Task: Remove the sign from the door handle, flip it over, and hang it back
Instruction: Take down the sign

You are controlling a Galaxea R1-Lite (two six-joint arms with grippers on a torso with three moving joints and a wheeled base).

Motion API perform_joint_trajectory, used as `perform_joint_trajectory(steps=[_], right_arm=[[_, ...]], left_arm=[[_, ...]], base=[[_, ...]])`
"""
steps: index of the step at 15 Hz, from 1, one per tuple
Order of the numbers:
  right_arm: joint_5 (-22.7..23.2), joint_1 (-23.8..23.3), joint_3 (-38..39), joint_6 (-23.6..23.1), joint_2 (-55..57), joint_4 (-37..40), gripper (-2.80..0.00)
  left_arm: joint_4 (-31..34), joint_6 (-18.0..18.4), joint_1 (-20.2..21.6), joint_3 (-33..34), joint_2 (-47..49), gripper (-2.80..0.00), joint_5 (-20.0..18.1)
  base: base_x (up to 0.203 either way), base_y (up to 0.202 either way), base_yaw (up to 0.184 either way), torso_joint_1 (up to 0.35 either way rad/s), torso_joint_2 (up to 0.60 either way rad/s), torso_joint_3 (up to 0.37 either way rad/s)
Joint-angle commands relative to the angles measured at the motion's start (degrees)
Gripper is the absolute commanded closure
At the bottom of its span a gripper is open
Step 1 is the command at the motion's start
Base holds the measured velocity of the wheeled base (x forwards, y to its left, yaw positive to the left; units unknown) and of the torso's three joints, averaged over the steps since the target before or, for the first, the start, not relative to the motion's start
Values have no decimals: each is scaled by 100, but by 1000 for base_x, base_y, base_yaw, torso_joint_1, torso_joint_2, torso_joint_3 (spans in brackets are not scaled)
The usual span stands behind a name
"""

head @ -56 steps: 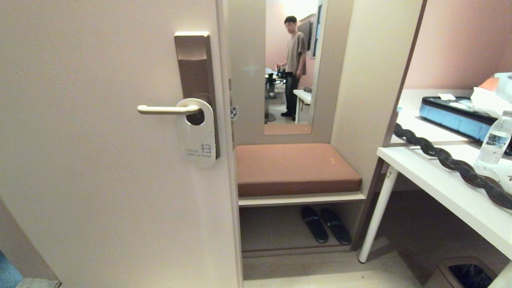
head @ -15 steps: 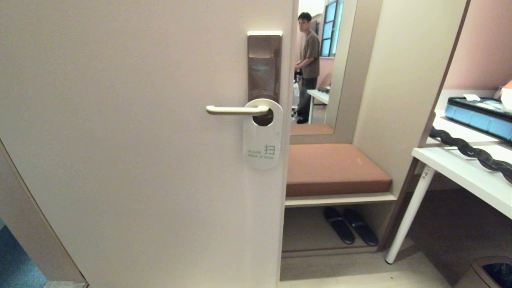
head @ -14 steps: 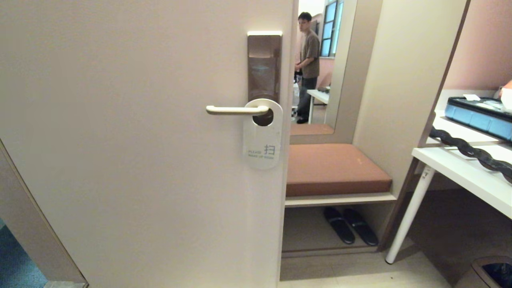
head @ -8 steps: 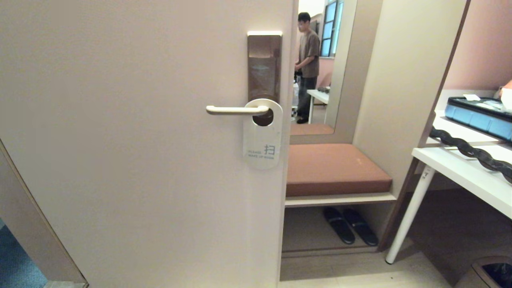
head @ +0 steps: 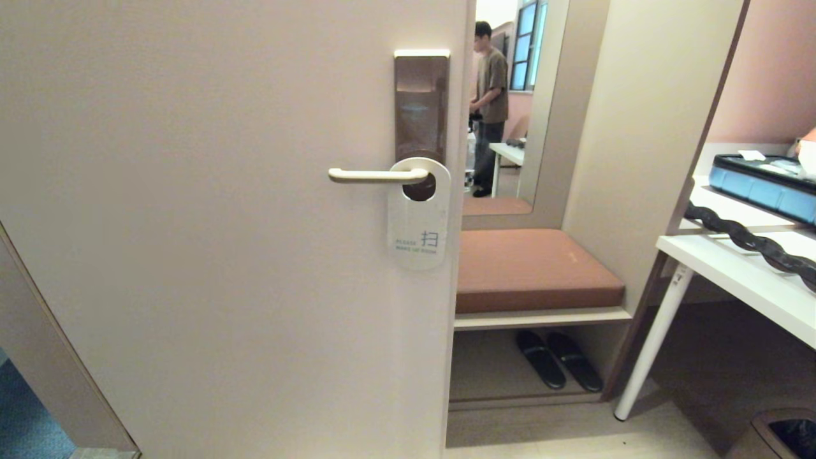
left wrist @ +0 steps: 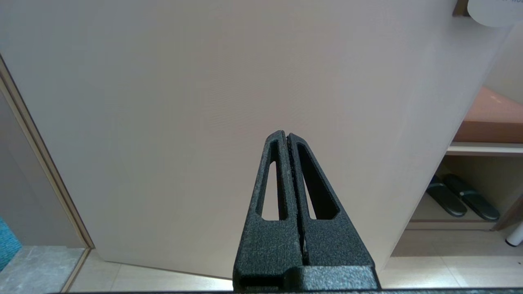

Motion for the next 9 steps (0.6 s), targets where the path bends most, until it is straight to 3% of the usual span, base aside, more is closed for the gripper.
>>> perform_joint_trajectory(steps=[1, 9], right_arm=[[11, 2, 0, -13, 2, 2, 0], [11, 2, 0, 3, 2, 2, 0]], left_arm=[[-2, -5, 1, 0, 9, 0, 3], [0, -5, 1, 0, 9, 0, 3]], base=[[0, 0, 0, 0, 0, 0], [0, 0, 0, 0, 0, 0]])
